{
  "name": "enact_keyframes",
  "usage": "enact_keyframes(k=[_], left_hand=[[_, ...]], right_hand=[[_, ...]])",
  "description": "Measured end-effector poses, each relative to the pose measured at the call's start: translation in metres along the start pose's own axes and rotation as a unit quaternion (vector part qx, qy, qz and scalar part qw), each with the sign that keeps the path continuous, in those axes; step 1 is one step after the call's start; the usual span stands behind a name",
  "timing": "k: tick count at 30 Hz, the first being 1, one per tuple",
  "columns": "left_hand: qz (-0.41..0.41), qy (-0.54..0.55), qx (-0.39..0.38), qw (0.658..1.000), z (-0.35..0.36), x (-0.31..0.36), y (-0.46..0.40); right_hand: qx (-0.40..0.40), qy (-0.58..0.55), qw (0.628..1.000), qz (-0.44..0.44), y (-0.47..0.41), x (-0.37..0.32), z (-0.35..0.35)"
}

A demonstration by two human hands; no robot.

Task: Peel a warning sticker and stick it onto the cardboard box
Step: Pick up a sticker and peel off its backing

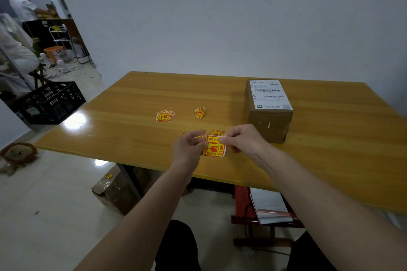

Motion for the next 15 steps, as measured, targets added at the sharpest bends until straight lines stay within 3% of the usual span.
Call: enact_keyframes(k=[2, 4, 7, 9, 12, 15], left_hand=[[0.054, -0.060, 0.069, 0.994, -0.006, 0.008, 0.001], [0.156, -0.171, 0.138, 0.963, -0.006, 0.023, 0.009], [0.316, -0.286, 0.125, 0.896, 0.016, 0.037, 0.033], [0.379, -0.352, 0.107, 0.849, 0.030, 0.036, 0.045], [0.386, -0.416, 0.136, 0.812, 0.034, 0.030, 0.043], [0.379, -0.410, 0.176, 0.811, 0.027, 0.033, 0.041]], right_hand=[[0.020, -0.010, 1.000, 0.001, 0.001, 0.001, -0.002], [0.048, -0.026, 0.998, 0.000, 0.001, 0.001, -0.005], [0.080, -0.060, 0.995, 0.003, 0.002, 0.003, -0.007], [0.091, -0.082, 0.992, 0.008, 0.001, 0.004, -0.007], [0.085, -0.120, 0.989, 0.017, 0.001, 0.006, -0.002], [0.063, -0.132, 0.989, 0.023, 0.003, 0.007, 0.005]])
Point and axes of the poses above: each hand's wrist, its own y-axis away from the middle knuckle, its own z-axis out of the palm, x = y × z, the point moved 8 cm from there along -y, towards the middle knuckle, and after that the axes turned 11 degrees about -z, right-handed, at the moved point
